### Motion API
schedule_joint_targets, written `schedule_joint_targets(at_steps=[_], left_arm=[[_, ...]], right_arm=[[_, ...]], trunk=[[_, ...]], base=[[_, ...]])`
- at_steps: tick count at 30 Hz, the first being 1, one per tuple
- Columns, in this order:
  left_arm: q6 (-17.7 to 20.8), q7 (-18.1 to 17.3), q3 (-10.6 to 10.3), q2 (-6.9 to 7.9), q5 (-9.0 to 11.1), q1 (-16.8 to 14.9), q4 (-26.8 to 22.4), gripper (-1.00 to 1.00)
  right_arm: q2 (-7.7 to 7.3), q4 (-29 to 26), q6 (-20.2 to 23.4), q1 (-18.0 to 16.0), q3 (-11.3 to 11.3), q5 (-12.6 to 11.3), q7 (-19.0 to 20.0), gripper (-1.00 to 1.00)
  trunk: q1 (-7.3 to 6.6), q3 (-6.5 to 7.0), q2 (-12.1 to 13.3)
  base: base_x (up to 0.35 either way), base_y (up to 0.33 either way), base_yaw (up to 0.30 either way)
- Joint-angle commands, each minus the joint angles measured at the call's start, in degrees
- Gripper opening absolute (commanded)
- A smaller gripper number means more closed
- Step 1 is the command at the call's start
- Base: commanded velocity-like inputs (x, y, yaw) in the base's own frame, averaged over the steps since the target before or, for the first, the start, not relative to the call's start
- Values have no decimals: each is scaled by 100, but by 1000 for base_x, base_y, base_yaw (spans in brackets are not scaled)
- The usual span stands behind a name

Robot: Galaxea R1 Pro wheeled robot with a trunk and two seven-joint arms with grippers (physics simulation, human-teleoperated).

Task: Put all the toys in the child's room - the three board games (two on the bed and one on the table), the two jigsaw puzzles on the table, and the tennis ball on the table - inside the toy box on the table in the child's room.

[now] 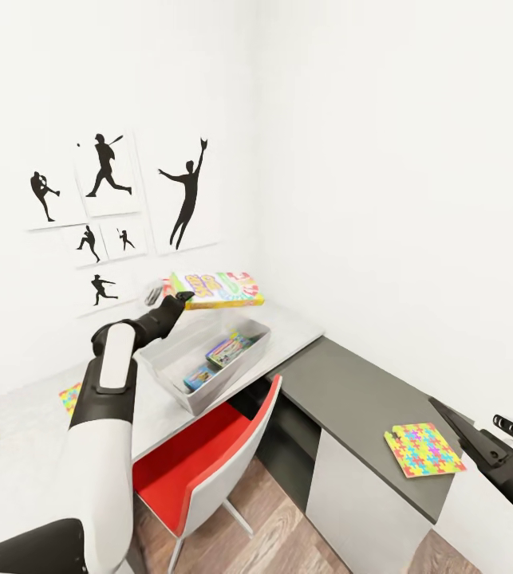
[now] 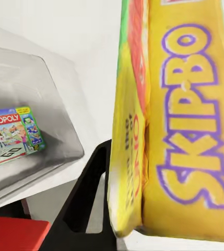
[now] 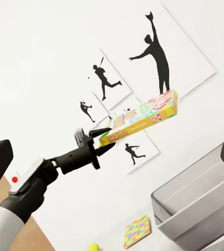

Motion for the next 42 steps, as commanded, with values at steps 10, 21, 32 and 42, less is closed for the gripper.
schedule_joint_targets(at_steps=[10, 21, 32, 42], left_arm=[[-806, 59, -290, -7, 116, 180, 51, -100], [-555, 421, -283, -7, 135, 175, 501, -100], [-574, 910, -298, -7, 124, 172, 559, -100], [-472, 924, -301, -7, 470, 143, 562, -100]], right_arm=[[7, 0, 35, -5, -2, -20, 3, 100], [2, 0, 57, -5, -56, -27, 4, 100], [-1, 0, 79, -5, -82, -22, 3, 100], [-1, 0, 152, -5, -82, -13, 3, 100]], trunk=[[4, -14, -13], [4, -25, -13], [4, -114, -13], [4, -200, -13]], base=[[0, 0, 0], [0, 0, 0], [0, 0, 0], [0, 0, 0]])
